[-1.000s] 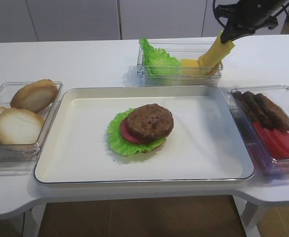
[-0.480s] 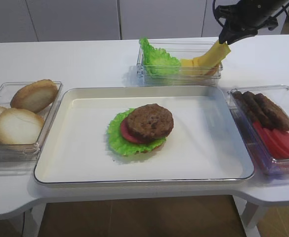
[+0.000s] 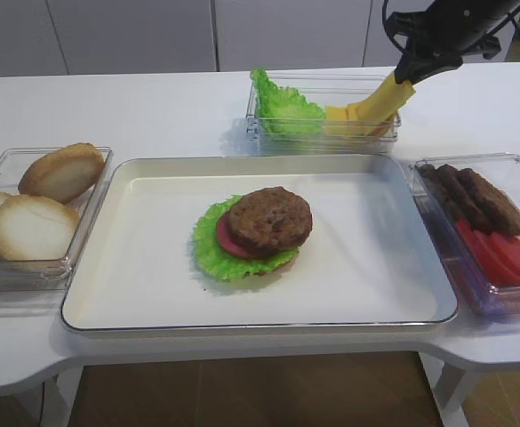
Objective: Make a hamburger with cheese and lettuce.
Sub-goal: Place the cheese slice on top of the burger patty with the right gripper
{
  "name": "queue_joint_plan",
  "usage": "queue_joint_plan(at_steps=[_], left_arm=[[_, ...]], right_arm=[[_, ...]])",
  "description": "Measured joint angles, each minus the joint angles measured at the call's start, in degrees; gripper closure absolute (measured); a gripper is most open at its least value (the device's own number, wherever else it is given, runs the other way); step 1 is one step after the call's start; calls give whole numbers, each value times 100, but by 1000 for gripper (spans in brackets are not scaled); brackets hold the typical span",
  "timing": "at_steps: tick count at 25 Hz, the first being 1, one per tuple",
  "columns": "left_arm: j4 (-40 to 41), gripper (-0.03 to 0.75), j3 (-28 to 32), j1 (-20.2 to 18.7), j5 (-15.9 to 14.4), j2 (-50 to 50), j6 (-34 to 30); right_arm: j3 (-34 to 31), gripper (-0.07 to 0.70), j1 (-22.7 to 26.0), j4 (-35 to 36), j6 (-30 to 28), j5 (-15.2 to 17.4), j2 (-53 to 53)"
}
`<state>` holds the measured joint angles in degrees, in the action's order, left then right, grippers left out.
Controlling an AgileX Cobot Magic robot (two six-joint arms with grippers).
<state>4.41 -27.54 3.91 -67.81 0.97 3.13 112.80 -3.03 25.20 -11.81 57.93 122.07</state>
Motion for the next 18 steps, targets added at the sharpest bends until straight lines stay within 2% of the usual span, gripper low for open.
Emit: queue_joint_plan(at_steps=[6,18], left_arm=[[0,300,0,0,0,0,0],[0,300,0,0,0,0,0]], right_arm=[[0,589,0,0,2,24,0],[0,602,0,87,12,61,-77]])
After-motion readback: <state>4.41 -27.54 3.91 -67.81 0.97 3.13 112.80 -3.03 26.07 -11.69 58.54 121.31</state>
